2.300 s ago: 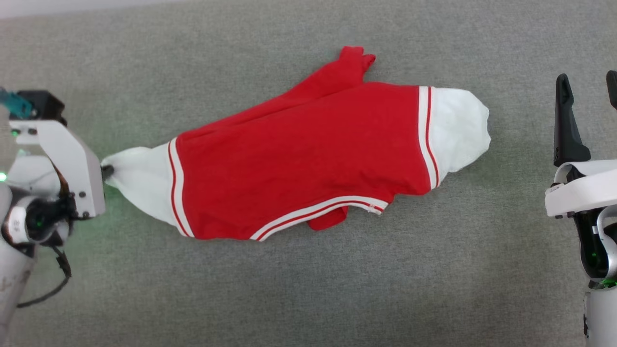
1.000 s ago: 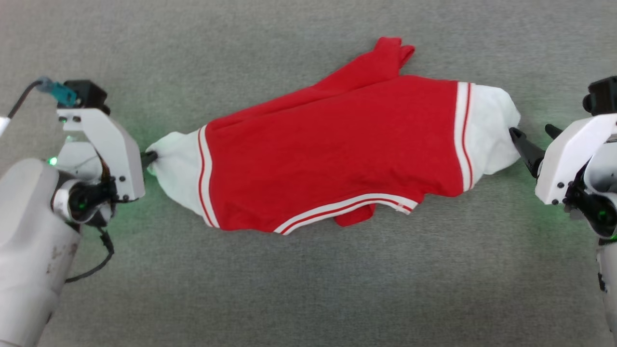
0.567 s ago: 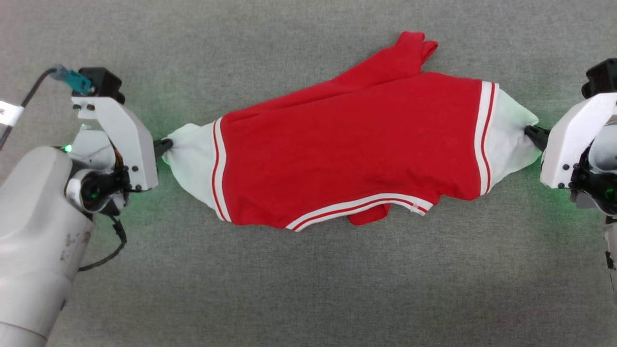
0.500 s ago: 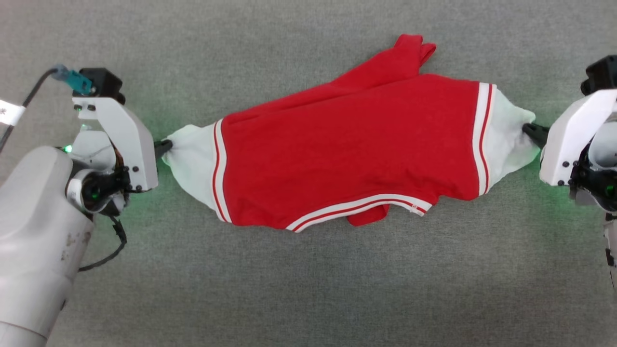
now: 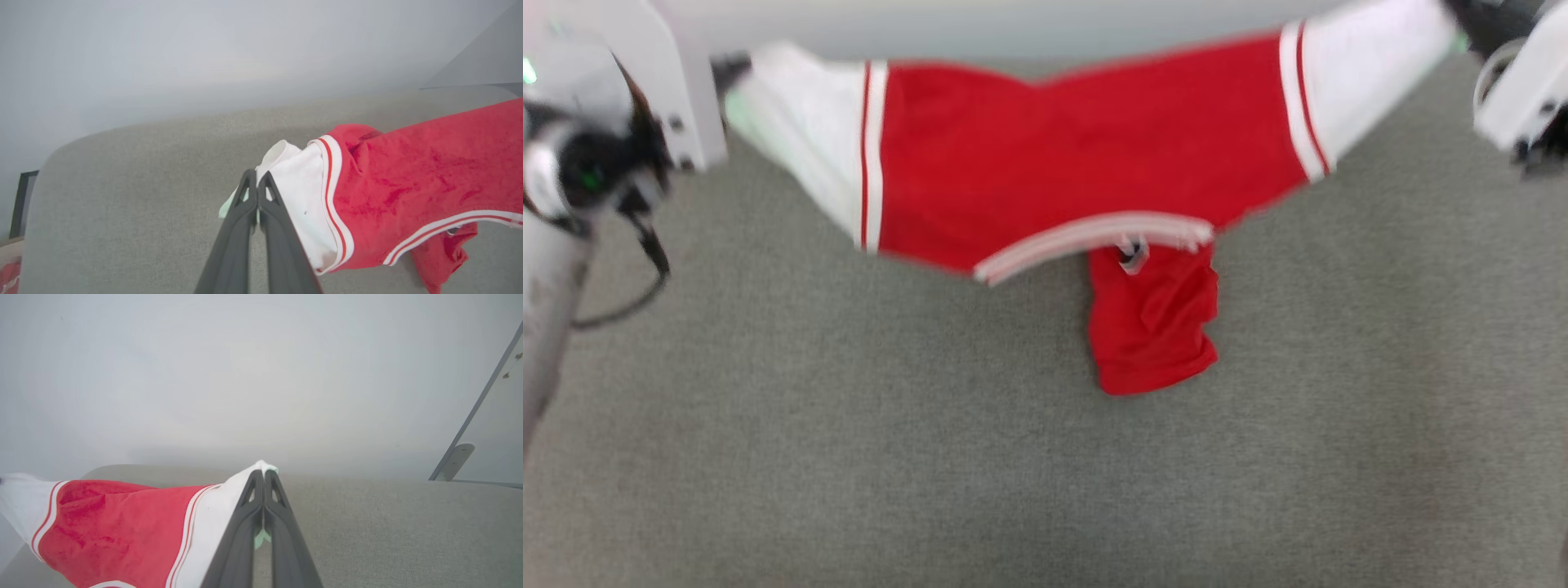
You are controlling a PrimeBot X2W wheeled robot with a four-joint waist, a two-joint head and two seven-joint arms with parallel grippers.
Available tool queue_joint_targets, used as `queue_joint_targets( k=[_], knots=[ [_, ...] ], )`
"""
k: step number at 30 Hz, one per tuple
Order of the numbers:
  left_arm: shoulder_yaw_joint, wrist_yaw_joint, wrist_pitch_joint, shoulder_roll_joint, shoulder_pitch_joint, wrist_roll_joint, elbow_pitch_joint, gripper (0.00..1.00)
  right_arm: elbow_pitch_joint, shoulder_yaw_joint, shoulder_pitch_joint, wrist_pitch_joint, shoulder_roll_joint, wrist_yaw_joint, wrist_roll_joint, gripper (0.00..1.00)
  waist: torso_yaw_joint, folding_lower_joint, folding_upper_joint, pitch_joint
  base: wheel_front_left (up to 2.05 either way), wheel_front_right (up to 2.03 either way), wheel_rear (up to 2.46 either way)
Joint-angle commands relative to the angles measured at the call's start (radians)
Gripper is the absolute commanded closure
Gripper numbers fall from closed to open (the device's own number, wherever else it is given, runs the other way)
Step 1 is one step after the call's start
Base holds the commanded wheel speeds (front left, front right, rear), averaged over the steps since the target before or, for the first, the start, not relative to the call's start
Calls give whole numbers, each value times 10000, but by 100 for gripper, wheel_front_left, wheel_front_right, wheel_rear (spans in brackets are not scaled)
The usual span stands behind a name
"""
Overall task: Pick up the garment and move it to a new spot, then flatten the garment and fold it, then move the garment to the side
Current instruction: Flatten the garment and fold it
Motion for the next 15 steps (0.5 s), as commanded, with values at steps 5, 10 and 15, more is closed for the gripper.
queue_joint_targets(
  k=[5,10,15],
  knots=[
    [115,260,140,152,-1235,379,-84,100,247,126,-1139,-1120,254,-11,-226,100,-246,0,0,-999,0,0,0],
    [155,277,-213,75,-2303,733,240,100,827,165,-2129,-2227,418,-11,-186,100,-275,0,0,-1407,0,0,0],
    [142,81,-662,-56,-3232,1044,681,100,1445,382,-2907,-3119,407,-11,-105,100,-268,0,0,-1676,0,0,0]
  ],
)
